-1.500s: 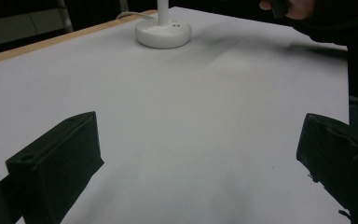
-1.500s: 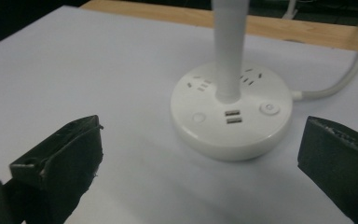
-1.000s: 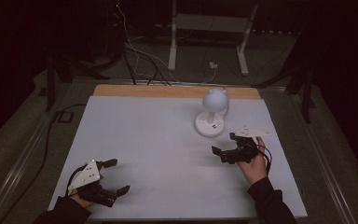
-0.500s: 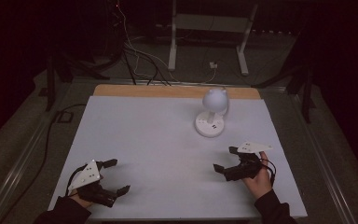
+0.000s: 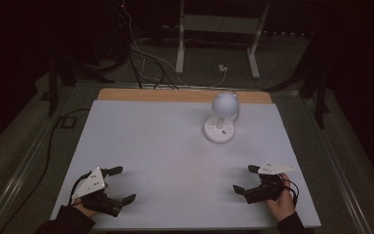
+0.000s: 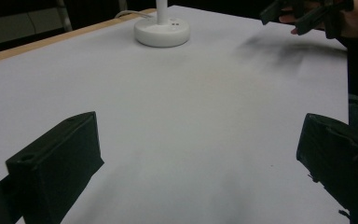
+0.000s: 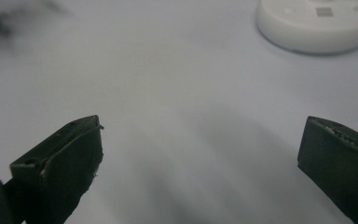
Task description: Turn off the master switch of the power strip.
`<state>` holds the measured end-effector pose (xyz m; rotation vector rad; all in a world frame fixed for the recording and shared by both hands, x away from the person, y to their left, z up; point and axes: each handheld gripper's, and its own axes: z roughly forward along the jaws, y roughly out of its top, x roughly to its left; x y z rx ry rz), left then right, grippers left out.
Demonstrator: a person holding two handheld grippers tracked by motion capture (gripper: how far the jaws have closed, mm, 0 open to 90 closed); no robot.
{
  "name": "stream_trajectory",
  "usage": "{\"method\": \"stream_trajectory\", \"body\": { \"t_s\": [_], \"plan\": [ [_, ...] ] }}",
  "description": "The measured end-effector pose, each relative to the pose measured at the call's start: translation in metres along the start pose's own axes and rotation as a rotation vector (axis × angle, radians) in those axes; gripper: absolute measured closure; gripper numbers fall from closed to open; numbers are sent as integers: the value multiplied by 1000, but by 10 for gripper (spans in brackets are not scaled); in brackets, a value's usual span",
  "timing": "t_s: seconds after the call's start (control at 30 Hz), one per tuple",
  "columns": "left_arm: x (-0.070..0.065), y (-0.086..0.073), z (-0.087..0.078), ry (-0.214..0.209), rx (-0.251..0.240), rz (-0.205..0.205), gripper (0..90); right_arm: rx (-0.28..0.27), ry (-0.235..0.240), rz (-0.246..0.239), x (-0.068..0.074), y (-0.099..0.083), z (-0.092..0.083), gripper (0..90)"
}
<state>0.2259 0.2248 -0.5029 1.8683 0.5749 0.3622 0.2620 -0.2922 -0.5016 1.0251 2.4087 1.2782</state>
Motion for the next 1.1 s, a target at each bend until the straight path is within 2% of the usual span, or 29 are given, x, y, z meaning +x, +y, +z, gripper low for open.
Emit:
{"method": "stream_trajectory", "body": {
  "t_s": [0.1,0.13,0.43,0.73,1.1],
  "plan": [
    [0,0,0,1,1,0,3,25,-12,8,0,-4,-2,0],
    [0,0,0,1,0,0,3,22,-31,8,1,-9,-5,0],
    [-1,0,0,-1,1,1,3,11,-107,22,0,-24,-16,0],
    [0,0,1,-3,1,-2,3,33,-113,4,0,-23,-10,0],
    [1,0,0,-6,-1,-7,3,38,-101,7,-2,-23,-8,0]
  ]
}}
